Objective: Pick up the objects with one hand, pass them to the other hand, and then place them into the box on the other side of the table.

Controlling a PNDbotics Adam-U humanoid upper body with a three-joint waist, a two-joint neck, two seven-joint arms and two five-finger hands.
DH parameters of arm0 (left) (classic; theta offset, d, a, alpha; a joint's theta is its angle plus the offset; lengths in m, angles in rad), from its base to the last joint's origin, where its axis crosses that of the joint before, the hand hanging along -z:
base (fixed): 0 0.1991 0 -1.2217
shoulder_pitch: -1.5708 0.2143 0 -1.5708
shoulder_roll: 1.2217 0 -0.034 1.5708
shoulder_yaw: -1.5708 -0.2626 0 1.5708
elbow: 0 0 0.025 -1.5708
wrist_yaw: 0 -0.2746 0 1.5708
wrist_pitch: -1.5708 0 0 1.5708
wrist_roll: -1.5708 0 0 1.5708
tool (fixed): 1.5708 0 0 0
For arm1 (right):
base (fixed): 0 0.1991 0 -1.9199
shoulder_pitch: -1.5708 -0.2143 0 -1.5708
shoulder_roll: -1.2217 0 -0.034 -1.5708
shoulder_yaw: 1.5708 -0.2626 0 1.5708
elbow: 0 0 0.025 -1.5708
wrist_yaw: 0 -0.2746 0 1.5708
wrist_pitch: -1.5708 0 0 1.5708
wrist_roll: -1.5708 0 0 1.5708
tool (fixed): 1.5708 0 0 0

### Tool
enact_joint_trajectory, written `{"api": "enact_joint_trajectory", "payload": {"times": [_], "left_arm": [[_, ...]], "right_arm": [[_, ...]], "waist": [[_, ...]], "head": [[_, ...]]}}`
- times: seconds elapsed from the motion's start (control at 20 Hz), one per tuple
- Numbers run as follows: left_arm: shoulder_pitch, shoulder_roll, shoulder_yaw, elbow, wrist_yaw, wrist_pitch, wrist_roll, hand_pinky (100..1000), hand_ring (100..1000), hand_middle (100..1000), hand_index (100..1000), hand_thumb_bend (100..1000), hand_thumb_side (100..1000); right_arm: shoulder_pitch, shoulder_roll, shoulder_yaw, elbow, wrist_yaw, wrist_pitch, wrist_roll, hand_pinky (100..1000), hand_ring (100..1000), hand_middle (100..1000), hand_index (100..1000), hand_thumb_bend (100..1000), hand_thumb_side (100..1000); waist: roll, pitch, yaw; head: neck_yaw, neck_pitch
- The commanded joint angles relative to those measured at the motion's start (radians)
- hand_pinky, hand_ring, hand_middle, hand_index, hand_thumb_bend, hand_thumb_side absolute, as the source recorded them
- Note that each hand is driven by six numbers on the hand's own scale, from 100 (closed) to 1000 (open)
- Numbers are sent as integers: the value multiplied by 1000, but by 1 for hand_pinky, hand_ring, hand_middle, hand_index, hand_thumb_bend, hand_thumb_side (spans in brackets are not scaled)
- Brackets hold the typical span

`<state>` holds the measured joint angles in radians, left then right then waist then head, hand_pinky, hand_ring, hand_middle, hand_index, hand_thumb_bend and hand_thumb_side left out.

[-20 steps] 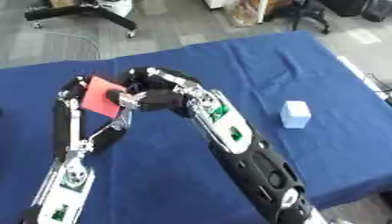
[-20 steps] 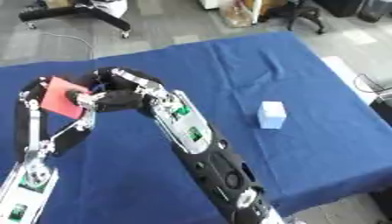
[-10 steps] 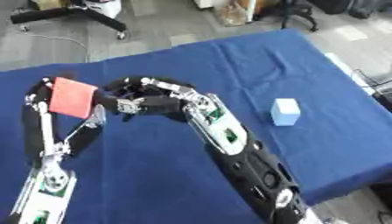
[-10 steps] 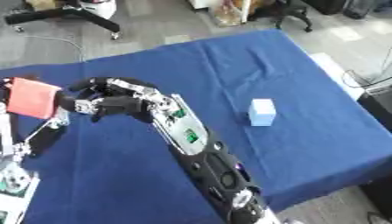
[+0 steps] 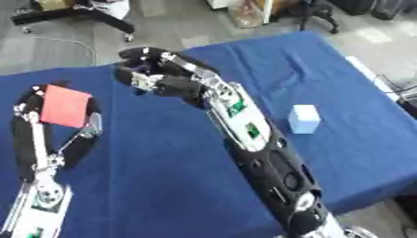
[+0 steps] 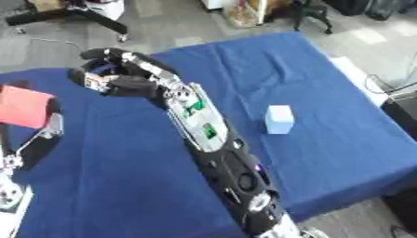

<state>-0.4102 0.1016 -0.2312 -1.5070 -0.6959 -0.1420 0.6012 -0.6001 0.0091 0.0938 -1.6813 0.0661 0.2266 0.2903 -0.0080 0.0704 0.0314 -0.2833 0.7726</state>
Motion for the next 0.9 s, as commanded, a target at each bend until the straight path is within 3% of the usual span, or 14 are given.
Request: {"api": "enact_joint_trajectory", "payload": {"times": [0.05, 0.25, 0.5, 0.6, 0.8, 0.9], "left_arm": [[-10, 60, 58, -70, 10, 28, 30, 737, 564, 565, 710, 100, 237], [-4, 190, 141, -149, 51, 120, 9, 744, 566, 566, 713, 100, 217], [33, 414, 268, -237, 29, 294, -134, 746, 553, 542, 693, 100, 212], [52, 491, 303, -243, -22, 343, -219, 749, 557, 539, 691, 100, 215], [69, 569, 342, -230, -110, 392, -355, 745, 554, 526, 680, 100, 212], [71, 630, 359, -142, -187, 417, -448, 750, 569, 534, 685, 100, 215]], "right_arm": [[-8, -30, -57, -95, 16, 1, -80, 706, 761, 769, 882, 359, 417], [22, -42, -78, -116, 43, 20, -111, 703, 758, 765, 880, 350, 417], [62, -42, -71, -96, 87, 21, -80, 700, 754, 760, 878, 341, 424], [73, -41, -65, -85, 103, 16, -60, 700, 754, 760, 878, 337, 427], [78, -40, -58, -68, 122, 6, -34, 700, 753, 759, 878, 331, 428], [79, -39, -49, -57, 130, 1, -17, 700, 753, 759, 878, 329, 429]], "waist": [[-5, -31, 1], [12, -34, 3], [47, -33, 10], [57, -33, 11], [67, -32, 8], [73, -32, 2]], "head": [[33, -3], [101, -3], [348, -3], [418, -3], [486, -3], [525, -3]]}}
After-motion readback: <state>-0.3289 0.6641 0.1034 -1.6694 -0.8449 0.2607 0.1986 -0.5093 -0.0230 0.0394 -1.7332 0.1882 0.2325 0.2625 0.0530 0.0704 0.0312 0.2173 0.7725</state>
